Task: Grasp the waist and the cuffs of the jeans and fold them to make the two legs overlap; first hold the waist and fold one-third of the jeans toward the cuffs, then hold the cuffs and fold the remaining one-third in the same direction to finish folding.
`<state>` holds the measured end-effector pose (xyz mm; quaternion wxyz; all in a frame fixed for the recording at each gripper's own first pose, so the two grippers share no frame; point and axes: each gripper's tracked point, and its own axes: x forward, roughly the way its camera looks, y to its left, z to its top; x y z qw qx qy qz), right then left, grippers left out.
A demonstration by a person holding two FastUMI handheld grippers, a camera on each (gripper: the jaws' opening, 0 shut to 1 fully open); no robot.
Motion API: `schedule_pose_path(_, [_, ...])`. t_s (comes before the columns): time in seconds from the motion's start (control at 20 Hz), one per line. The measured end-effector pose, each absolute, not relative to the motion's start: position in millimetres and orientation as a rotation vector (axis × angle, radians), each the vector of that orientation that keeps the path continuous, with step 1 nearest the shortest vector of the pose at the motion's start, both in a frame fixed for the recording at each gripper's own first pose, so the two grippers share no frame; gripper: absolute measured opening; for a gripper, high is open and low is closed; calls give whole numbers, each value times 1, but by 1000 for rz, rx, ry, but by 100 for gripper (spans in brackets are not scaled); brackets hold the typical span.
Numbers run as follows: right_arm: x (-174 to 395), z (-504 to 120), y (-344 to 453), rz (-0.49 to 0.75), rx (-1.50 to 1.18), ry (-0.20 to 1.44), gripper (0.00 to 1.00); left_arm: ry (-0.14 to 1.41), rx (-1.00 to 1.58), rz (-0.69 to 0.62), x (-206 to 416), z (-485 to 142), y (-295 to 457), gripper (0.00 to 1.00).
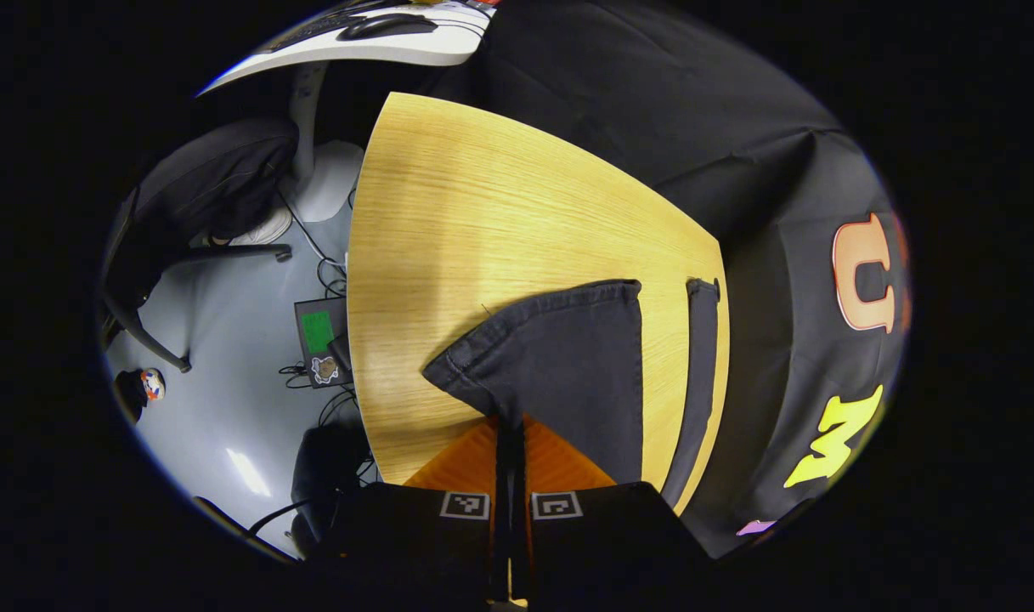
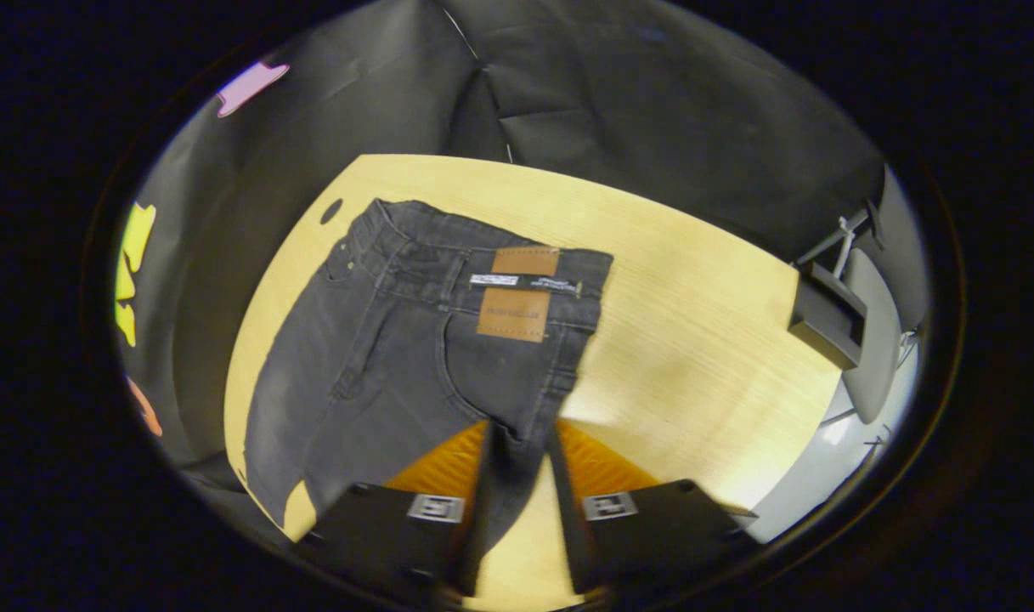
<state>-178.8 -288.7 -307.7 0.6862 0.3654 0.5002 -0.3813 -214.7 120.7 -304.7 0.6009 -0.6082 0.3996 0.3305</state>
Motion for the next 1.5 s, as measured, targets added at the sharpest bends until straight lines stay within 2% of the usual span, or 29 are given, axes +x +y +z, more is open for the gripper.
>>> schedule_pose_path(0.05, [-176, -311, -288, -847, 835, 1122, 21, 926, -1412, 766, -215, -305, 121, 4])
schedule_pose_path(0.1, [-178, -311, -287, -836, 832, 1116, 22, 926, -1412, 766, -215, -305, 122, 4])
schedule_pose_path(0.2, [-176, -313, -289, -846, 837, 1106, 4, 933, -1407, 758, -214, -304, 121, 4])
schedule_pose_path(0.4, [-172, -306, -289, -803, 777, 1089, 4, 974, -1369, 743, -212, -303, 122, 3])
schedule_pose_path(0.6, [-160, -271, -285, -756, 872, 966, 4, 893, -1456, 727, -184, -274, 131, 3])
schedule_pose_path(0.7, [-136, -246, -280, -700, 974, 884, 3, 846, -1503, 711, -162, -251, 137, 3])
schedule_pose_path(0.75, [-122, -230, -278, -676, 1026, 842, 6, 820, -1539, 703, -149, -241, 141, 3])
schedule_pose_path(0.95, [-65, -190, -278, -597, 1136, 739, 0, 740, -1599, 645, -78, -201, 149, 3])
schedule_pose_path(1.05, [-35, -186, -276, -572, 1165, 719, 4, 710, -1599, 617, -34, -192, 154, 3])
schedule_pose_path(1.15, [-7, -188, -277, -558, 1168, 708, 4, 693, -1632, 619, 5, -191, 155, 3])
schedule_pose_path(1.2, [5, -188, -277, -548, 1159, 703, 0, 681, -1632, 614, 25, -193, 153, 3])
schedule_pose_path(1.25, [17, -188, -277, -541, 1152, 698, 4, 672, -1625, 616, 41, -196, 153, 4])
schedule_pose_path(1.35, [43, -193, -282, -534, 1142, 689, 0, 675, -1604, 614, 75, -207, 152, 3])
schedule_pose_path(1.4, [56, -197, -283, -532, 1134, 687, 4, 686, -1584, 608, 91, -215, 151, 3])
schedule_pose_path(1.45, [67, -204, -284, -535, 1126, 684, 0, 689, -1563, 597, 109, -221, 149, 3])
schedule_pose_path(1.5, [79, -213, -286, -537, 1115, 684, 4, 704, -1533, 595, 123, -229, 148, 3])
